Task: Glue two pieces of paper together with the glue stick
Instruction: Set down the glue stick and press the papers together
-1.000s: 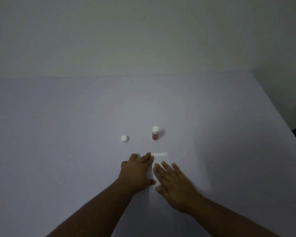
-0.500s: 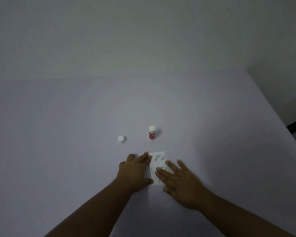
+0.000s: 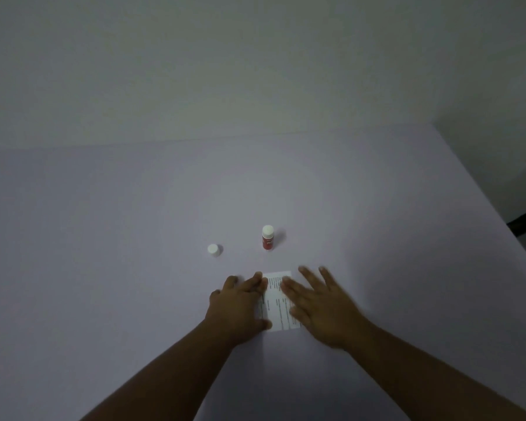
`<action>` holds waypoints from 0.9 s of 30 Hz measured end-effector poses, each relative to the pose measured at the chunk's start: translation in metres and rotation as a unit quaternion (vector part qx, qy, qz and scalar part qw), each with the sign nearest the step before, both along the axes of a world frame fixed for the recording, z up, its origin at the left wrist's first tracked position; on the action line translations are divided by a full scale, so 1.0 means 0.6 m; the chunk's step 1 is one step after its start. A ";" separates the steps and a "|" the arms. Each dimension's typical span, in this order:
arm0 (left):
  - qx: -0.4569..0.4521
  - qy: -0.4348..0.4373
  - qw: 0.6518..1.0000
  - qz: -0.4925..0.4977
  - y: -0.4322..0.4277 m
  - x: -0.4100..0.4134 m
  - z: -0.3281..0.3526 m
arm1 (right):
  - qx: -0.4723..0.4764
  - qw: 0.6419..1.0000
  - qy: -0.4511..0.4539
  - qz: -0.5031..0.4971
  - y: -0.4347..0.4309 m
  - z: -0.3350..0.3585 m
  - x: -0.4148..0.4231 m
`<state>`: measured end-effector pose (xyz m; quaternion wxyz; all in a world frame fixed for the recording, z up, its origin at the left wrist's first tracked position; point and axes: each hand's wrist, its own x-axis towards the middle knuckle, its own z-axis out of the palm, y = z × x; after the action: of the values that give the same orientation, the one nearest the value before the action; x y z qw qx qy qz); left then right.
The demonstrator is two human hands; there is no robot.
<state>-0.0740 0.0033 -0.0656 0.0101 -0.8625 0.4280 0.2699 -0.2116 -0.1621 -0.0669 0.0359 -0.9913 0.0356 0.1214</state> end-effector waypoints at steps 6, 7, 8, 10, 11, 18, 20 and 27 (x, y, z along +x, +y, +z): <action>-0.008 -0.005 1.000 0.003 0.006 0.003 -0.004 | 0.015 0.999 -0.005 0.032 0.022 -0.005 -0.013; -0.008 -0.003 1.000 0.004 0.006 0.004 -0.005 | 0.020 0.998 -0.018 0.065 0.033 -0.007 -0.036; -0.008 -0.001 1.000 0.006 0.006 0.004 -0.006 | 0.021 0.996 -0.020 0.084 0.038 -0.008 -0.052; -0.008 0.003 1.000 0.006 0.006 0.003 -0.008 | 0.007 0.996 0.001 0.084 0.026 -0.006 -0.046; -0.008 0.003 1.000 0.005 0.006 0.003 -0.008 | -0.008 0.997 -0.002 0.074 0.017 -0.002 -0.027; -0.015 0.000 1.000 0.003 0.007 0.003 -0.009 | 0.016 1.000 0.005 0.004 0.017 -0.009 0.006; -0.015 -0.004 1.000 0.001 0.008 0.004 -0.010 | 0.032 0.998 -0.014 0.060 0.040 -0.011 -0.042; -0.010 0.004 1.000 0.005 0.006 0.002 -0.012 | -0.007 1.000 -0.004 -0.024 -0.008 0.000 0.027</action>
<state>-0.0731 0.0071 -0.0728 -0.0019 -0.8638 0.4264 0.2686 -0.1957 -0.1666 -0.0670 0.0317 -0.9908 0.0606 0.1164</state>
